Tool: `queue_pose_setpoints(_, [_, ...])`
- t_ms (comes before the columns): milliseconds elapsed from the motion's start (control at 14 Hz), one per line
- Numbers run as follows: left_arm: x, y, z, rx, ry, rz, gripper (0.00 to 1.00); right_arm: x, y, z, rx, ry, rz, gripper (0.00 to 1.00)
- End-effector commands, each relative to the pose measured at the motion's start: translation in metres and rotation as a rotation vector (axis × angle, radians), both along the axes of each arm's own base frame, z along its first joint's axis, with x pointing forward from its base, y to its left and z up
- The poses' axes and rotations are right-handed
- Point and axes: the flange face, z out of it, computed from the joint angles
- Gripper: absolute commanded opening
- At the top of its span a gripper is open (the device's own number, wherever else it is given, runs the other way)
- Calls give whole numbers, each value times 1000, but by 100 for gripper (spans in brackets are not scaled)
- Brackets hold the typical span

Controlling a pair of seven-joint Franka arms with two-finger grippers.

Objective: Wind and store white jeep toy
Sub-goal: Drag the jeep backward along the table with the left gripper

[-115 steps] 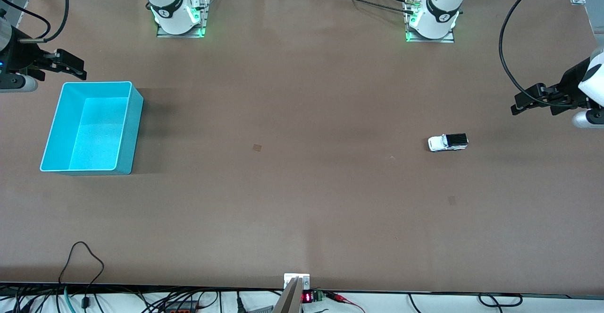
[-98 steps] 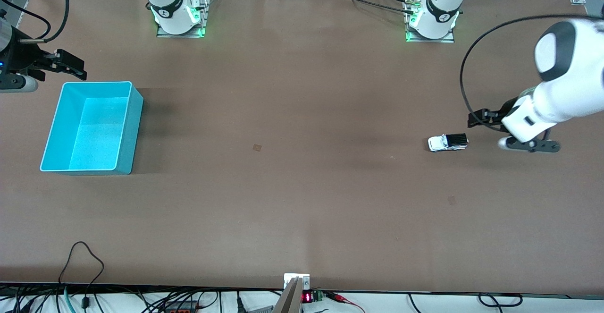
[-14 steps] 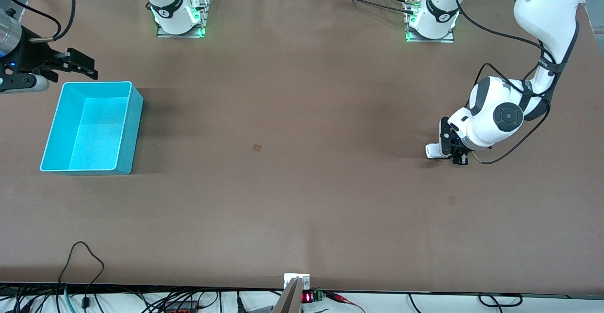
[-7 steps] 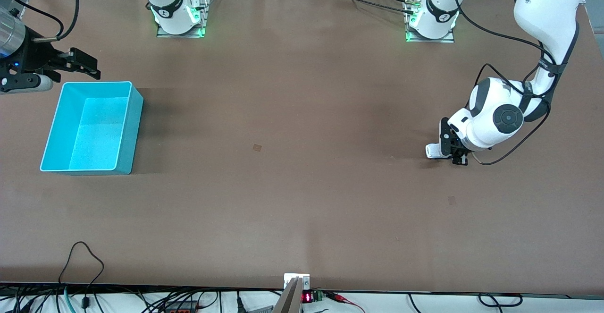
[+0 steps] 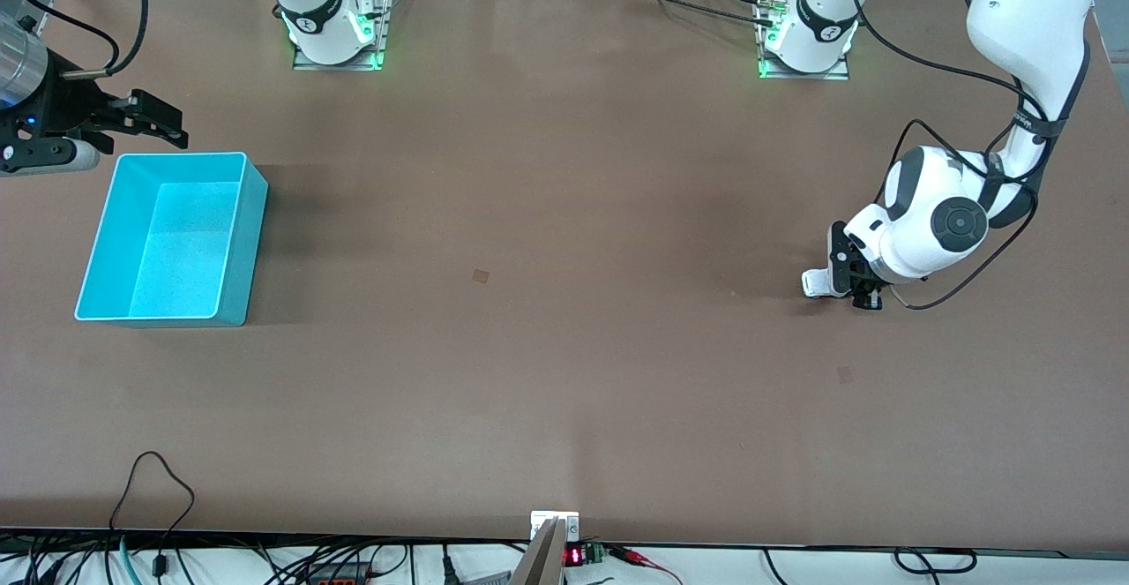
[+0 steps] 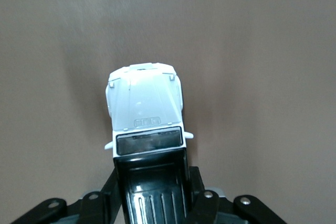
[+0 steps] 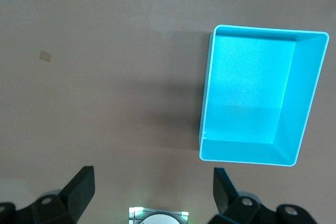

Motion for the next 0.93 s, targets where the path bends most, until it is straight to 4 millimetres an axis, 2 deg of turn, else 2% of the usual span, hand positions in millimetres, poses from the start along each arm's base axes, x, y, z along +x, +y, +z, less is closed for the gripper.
queue_pose_setpoints(0, [15,25,-35,13,-9,-20,23,2,2,4,16,-3,-7,100])
queue_pose_setpoints(430, [11,66,-41,22,0,-21,23,2,3,4,18,-4,-6,100])
queue_pose_setpoints(573, [9,72,-44,18,6,-33,23,2,3,4,18,-4,-6,100])
queue_pose_setpoints(860, [15,97,-46,13,-1,-38,23,2,3,4,18,-4,-6,100])
